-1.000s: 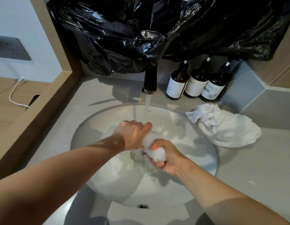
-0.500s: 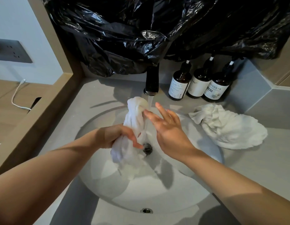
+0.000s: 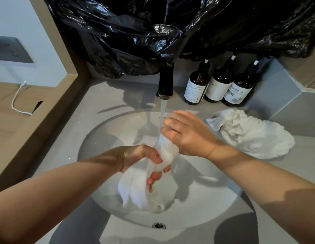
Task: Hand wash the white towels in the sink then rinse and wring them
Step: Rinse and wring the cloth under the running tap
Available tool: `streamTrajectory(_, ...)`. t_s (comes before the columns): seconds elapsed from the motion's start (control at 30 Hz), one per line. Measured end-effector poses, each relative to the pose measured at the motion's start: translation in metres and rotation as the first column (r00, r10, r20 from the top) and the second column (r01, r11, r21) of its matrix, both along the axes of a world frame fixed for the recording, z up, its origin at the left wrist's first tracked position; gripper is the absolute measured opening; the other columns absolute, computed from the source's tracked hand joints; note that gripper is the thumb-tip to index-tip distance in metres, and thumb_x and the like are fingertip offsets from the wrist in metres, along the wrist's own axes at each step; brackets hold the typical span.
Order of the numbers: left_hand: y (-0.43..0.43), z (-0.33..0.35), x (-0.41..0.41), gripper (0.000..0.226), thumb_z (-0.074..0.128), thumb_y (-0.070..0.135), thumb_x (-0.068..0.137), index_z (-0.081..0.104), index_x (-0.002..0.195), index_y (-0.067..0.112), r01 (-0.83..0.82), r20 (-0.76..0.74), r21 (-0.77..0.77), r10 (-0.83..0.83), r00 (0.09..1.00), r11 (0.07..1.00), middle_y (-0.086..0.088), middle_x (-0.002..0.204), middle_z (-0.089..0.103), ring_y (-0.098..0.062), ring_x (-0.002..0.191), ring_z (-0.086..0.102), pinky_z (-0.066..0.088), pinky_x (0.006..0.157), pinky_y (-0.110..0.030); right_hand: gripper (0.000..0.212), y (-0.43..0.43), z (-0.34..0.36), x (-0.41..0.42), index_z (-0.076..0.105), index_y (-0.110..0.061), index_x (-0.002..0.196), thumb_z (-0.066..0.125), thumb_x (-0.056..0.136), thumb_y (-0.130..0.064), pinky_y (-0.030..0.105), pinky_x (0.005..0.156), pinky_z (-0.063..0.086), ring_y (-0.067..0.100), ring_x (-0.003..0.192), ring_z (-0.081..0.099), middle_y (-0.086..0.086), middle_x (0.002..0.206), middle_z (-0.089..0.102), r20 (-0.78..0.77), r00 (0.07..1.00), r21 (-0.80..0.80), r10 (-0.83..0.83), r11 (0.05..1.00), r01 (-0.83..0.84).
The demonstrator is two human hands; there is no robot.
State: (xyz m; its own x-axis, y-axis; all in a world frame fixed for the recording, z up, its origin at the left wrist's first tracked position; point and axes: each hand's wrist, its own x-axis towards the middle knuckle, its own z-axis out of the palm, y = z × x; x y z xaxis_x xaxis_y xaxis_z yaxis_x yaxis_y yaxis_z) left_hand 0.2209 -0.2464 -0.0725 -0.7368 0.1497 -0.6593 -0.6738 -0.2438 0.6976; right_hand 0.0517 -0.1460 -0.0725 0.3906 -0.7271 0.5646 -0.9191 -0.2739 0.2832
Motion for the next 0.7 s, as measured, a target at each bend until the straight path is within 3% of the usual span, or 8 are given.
streamTrajectory(0.1,-0.003,0.002,-0.002,0.054,0.071,0.024,0.052,0.060,0.101,0.004,0.032,-0.089,0.012,-0.031,0.996,0.999,-0.010,0.079,0.060,-0.018,0.064,0.060,0.054,0.069,-0.035,0.029,0.006,0.016,-0.006,0.067,-0.006,0.092,0.069,0.063,-0.008,0.032,0.075,0.053,0.030,0.098,0.066,0.009,0.101,0.067,-0.059,0.988,0.292,-0.141,0.944,0.153)
streamTrajectory(0.23,-0.003,0.015,-0.008,0.045,0.073,0.012,0.060,0.060,0.102,0.000,0.082,-0.115,-0.452,-0.149,0.982,0.888,-0.007,0.081,0.062,-0.021,0.076,0.063,0.054,0.077,-0.036,0.031,0.014,0.023,0.000,0.049,-0.019,0.112,0.059,0.082,-0.021,0.035,0.073,0.046,0.024,0.099,0.056,0.000,0.105,0.054,-0.022,0.896,0.664,-0.444,0.664,0.345)
streamTrajectory(0.33,0.005,0.020,-0.015,0.036,0.072,0.015,0.070,0.057,0.102,0.020,0.058,-0.071,-0.790,-0.185,0.980,0.610,0.007,0.085,0.062,-0.020,0.084,0.063,0.052,0.074,-0.031,0.023,0.012,0.021,0.007,0.043,-0.027,0.095,0.059,0.079,-0.020,0.031,0.057,0.037,0.024,0.085,0.055,-0.003,0.090,0.053,0.200,0.768,0.778,-0.608,0.575,0.252)
streamTrajectory(0.43,0.015,0.020,-0.014,0.035,0.062,0.026,0.074,0.045,0.105,0.025,0.060,-0.006,-0.940,-0.192,0.981,0.337,0.010,0.080,0.054,-0.017,0.074,0.057,0.045,0.060,-0.028,0.021,0.011,0.015,0.018,0.042,-0.022,0.083,0.061,0.075,-0.018,0.027,0.052,0.036,0.023,0.073,0.056,-0.002,0.077,0.056,0.311,0.637,0.831,-0.705,0.527,0.178)
streamTrajectory(0.5,0.017,0.014,-0.012,0.034,0.059,0.028,0.077,0.040,0.106,0.025,0.003,-0.040,-0.971,-0.175,0.984,0.239,0.011,0.076,0.050,-0.016,0.068,0.052,0.036,0.055,-0.025,0.019,0.015,0.003,0.030,0.043,-0.019,0.080,0.061,0.076,-0.018,0.024,0.051,0.038,0.022,0.069,0.058,-0.001,0.075,0.058,0.402,0.490,0.821,-0.774,0.541,0.181)
streamTrajectory(0.57,0.014,0.008,-0.013,0.037,0.059,0.030,0.079,0.036,0.108,0.029,-0.082,-0.114,-0.982,-0.189,0.975,0.170,0.009,0.080,0.055,-0.021,0.075,0.054,0.037,0.062,-0.025,0.017,0.018,-0.004,0.043,0.046,-0.017,0.081,0.062,0.074,-0.018,0.023,0.050,0.039,0.019,0.068,0.060,0.001,0.078,0.061,0.523,0.253,0.807,-0.814,0.568,0.160)
streamTrajectory(0.63,0.009,0.001,-0.015,0.040,0.058,0.030,0.079,0.034,0.111,0.030,-0.123,-0.143,-0.987,-0.220,0.965,0.104,0.007,0.089,0.061,-0.023,0.079,0.055,0.037,0.069,-0.026,0.016,0.018,-0.006,0.055,0.050,-0.017,0.086,0.060,0.073,-0.017,0.020,0.045,0.037,0.014,0.063,0.057,0.000,0.079,0.061,0.548,0.033,0.828,-0.836,0.548,0.119)
streamTrajectory(0.7,0.006,-0.006,-0.018,0.042,0.056,0.032,0.081,0.034,0.117,0.030,-0.168,-0.168,-0.986,-0.244,0.955,0.021,0.006,0.096,0.065,-0.024,0.085,0.059,0.034,0.071,-0.026,0.020,0.019,-0.005,0.062,0.053,-0.015,0.093,0.058,0.074,-0.014,0.017,0.039,0.032,0.011,0.056,0.052,-0.001,0.077,0.059,0.533,-0.110,0.846,-0.839,0.527,0.082)
